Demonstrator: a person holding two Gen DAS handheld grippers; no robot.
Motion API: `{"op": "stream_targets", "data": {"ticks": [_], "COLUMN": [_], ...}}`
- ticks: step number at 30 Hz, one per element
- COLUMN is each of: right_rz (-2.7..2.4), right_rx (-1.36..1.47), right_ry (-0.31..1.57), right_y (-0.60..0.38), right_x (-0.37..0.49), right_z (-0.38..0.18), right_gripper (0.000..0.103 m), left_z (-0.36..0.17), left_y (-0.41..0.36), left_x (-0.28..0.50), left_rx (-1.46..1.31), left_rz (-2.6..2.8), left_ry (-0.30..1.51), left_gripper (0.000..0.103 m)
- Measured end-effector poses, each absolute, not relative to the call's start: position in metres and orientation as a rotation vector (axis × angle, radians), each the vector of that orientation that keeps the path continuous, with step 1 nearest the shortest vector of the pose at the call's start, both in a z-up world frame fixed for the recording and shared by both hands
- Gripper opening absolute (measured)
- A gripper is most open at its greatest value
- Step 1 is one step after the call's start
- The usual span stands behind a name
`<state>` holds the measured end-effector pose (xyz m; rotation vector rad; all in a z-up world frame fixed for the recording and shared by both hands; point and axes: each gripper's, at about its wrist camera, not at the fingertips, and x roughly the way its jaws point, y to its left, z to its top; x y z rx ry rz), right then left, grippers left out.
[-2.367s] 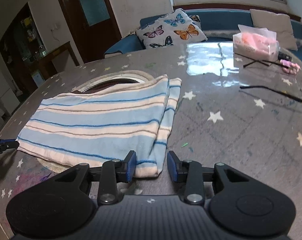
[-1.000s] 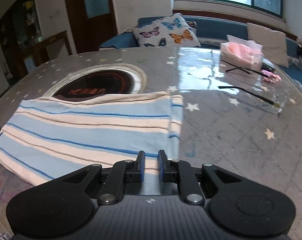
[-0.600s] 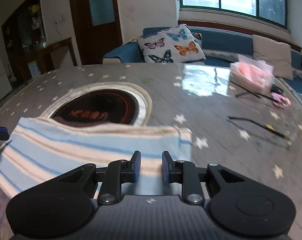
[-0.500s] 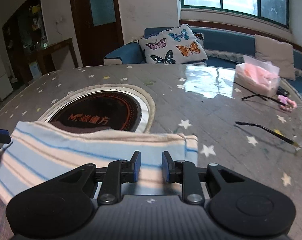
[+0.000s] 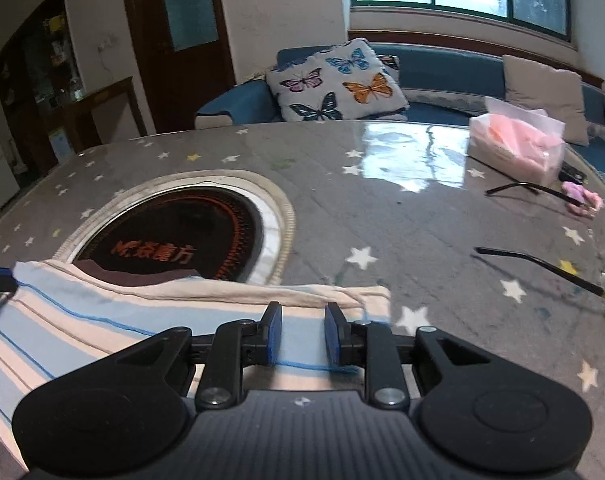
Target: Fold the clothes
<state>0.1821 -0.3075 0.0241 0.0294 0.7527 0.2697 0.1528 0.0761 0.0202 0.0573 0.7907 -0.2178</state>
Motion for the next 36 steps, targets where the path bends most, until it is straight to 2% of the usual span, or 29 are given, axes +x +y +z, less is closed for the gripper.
{"op": "stream_targets", "data": {"ticks": [18,30,36], "right_rz": [0.358,0.379,0.374], "right_rx": [-0.026,-0.079,-0.11], "right_ry": [0.764,0.751,0.76], "right_y": [-0.267,-0.244,-0.237], "right_x": [0.199,0.204,0.205], "right_z": [0.02,0.017,0.016], "right_gripper": [0.024,0.024,0.027], "left_z": [0.015,0.004,0.013], "left_y": [0.021,0.018,0.031], "left_x": [0.182,0.191,0.183], "left_rx": [0.09,0.092,0.073], "left_rz": [-0.289,-0.28,-0.254], "left_ry": [0.805,0.816,0.8], "left_gripper": [0.03,0.034,0.053]}}
